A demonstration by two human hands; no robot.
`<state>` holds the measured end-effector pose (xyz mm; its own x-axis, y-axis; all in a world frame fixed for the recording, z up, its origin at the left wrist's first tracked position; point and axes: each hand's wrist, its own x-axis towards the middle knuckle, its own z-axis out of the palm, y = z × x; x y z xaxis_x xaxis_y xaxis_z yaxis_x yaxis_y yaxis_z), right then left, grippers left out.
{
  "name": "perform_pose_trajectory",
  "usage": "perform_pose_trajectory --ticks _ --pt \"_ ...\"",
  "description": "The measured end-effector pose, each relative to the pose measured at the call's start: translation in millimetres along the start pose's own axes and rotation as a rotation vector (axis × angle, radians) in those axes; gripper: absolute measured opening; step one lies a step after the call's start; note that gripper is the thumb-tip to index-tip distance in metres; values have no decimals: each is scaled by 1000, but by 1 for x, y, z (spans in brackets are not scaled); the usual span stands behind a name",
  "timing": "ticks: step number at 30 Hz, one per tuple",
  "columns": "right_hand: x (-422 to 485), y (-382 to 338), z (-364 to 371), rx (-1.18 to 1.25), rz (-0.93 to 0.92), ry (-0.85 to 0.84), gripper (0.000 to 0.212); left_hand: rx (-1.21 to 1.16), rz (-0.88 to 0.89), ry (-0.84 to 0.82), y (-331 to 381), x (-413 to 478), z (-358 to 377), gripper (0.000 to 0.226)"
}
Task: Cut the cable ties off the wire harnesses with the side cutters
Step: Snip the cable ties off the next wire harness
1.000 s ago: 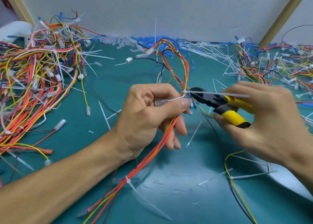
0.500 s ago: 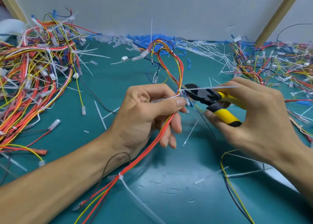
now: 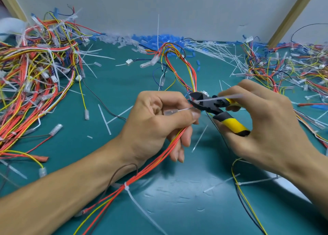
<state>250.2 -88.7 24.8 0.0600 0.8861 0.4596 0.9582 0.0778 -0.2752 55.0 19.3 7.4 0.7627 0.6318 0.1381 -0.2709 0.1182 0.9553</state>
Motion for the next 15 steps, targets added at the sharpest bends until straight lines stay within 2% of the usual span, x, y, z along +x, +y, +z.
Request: perform_pose_trajectory --ticks 3,8,15 --pt "1 -2 -1 -27 -20 24 32 16 4 -6 -1 -1 2 20" --pt "3 -6 -6 -19 -43 63 24 25 -8 -1 -1 -1 2 18" --pt "3 -2 -11 17 6 23 12 24 -9 -4 -2 0 2 20"
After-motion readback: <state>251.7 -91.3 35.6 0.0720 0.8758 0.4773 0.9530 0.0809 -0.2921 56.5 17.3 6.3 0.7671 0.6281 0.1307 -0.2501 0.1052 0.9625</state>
